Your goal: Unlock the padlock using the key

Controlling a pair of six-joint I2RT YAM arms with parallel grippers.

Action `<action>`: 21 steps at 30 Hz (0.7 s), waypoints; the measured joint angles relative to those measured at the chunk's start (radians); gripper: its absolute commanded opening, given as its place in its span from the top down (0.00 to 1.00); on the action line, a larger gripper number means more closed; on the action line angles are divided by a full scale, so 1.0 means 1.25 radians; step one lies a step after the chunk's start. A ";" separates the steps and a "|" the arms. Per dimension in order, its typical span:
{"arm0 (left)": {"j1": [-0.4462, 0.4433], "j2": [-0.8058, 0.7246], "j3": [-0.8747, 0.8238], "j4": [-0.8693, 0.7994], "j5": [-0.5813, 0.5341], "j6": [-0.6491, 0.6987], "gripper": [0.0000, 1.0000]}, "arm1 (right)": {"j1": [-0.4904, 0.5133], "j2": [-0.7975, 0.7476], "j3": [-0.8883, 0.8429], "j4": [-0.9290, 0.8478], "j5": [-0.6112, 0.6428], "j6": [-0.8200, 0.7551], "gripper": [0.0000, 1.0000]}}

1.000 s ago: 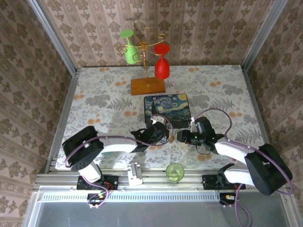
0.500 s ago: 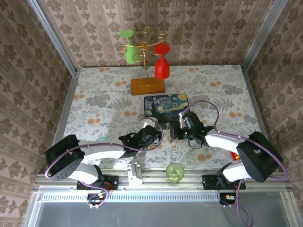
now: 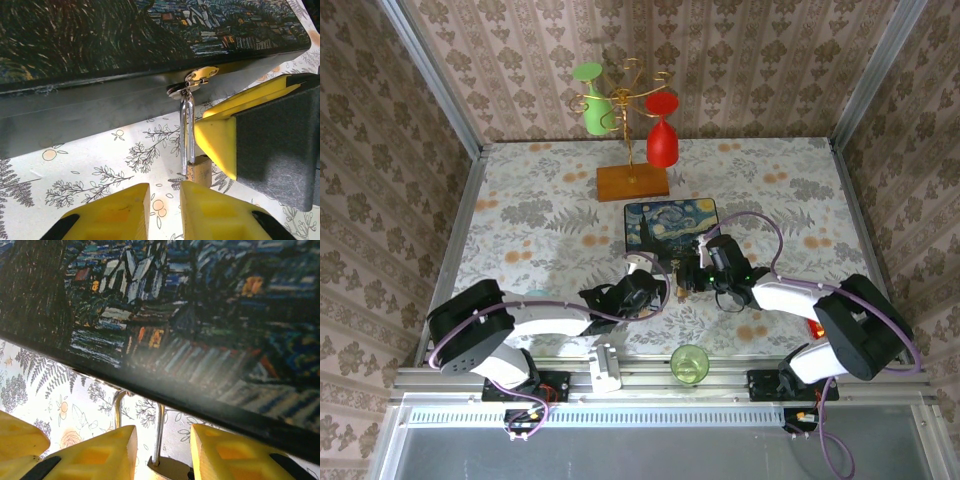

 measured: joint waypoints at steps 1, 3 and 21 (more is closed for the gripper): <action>0.000 0.000 -0.001 0.000 0.000 -0.001 0.76 | 0.000 0.005 0.000 0.004 -0.001 0.000 0.66; 0.000 -0.001 -0.005 0.001 -0.001 -0.003 0.76 | 0.000 0.022 0.000 0.017 -0.009 0.001 0.68; 0.000 -0.037 -0.014 -0.019 -0.015 -0.006 0.77 | -0.018 0.063 -0.067 0.202 -0.060 0.056 0.87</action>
